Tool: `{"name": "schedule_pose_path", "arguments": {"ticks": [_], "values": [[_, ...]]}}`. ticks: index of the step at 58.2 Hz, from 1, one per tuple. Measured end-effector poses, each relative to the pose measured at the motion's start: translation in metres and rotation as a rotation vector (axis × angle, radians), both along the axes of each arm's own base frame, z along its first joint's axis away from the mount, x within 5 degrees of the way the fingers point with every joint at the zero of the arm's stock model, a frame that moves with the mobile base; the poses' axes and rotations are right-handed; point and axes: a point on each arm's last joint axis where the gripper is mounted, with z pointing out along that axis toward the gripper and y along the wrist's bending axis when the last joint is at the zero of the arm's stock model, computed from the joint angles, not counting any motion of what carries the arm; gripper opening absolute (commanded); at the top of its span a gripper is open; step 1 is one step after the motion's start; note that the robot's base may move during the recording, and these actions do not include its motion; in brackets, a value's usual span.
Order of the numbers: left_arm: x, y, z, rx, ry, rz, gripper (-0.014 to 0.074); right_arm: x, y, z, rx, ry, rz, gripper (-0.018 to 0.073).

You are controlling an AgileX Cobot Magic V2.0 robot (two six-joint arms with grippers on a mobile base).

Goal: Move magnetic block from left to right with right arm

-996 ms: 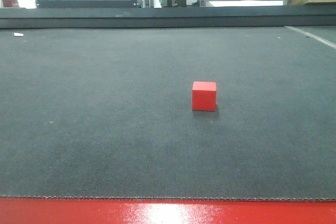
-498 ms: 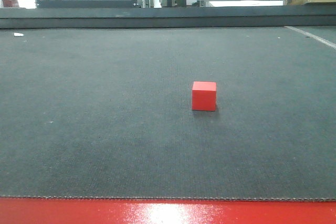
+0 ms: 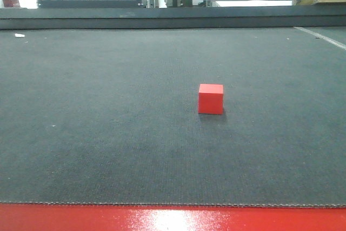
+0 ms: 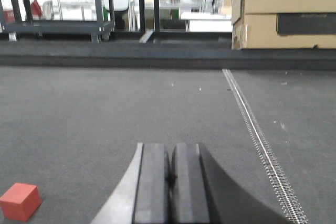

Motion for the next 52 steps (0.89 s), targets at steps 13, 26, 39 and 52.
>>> {"name": "schedule_pose_path", "arguments": {"ticks": [13, 26, 39, 52], "values": [[0.0, 0.0, 0.0, 0.0, 0.0, 0.0, -0.0126, 0.052, 0.001, 0.032, 0.002, 0.238, 0.015, 0.0604], [0.0, 0.0, 0.0, 0.0, 0.0, 0.0, -0.0126, 0.114, 0.027, 0.047, 0.081, 0.51, 0.141, 0.0603], [0.0, 0.0, 0.0, 0.0, 0.0, 0.0, -0.0126, 0.173, 0.094, 0.047, 0.166, 0.8, 0.238, 0.0603], [0.0, 0.0, 0.0, 0.0, 0.0, 0.0, -0.0126, 0.219, 0.158, 0.03, 0.173, 0.99, 0.186, 0.0603]]}}
